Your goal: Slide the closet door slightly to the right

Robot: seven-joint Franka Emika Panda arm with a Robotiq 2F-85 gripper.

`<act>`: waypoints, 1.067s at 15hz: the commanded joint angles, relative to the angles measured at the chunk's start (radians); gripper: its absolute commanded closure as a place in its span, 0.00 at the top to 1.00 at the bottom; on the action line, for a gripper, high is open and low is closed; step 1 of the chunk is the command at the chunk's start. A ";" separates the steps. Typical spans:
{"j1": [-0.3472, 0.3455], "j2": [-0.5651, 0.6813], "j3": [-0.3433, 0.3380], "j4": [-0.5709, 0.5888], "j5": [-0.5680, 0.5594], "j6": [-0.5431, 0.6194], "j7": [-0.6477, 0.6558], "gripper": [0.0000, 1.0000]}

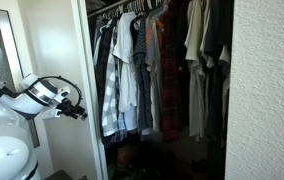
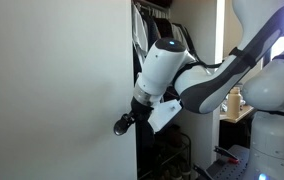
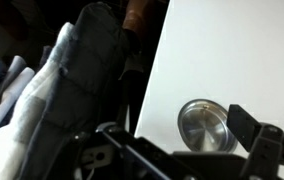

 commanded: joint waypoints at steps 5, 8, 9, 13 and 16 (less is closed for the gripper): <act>0.108 -0.099 -0.008 0.002 -0.018 -0.260 0.186 1.00; 0.120 -0.088 0.000 0.001 -0.032 -0.309 0.238 1.00; 0.115 -0.082 0.004 0.001 -0.039 -0.309 0.248 1.00; 0.088 -0.078 0.000 0.000 -0.092 -0.287 0.284 1.00; 0.053 -0.062 -0.001 0.000 -0.147 -0.250 0.306 1.00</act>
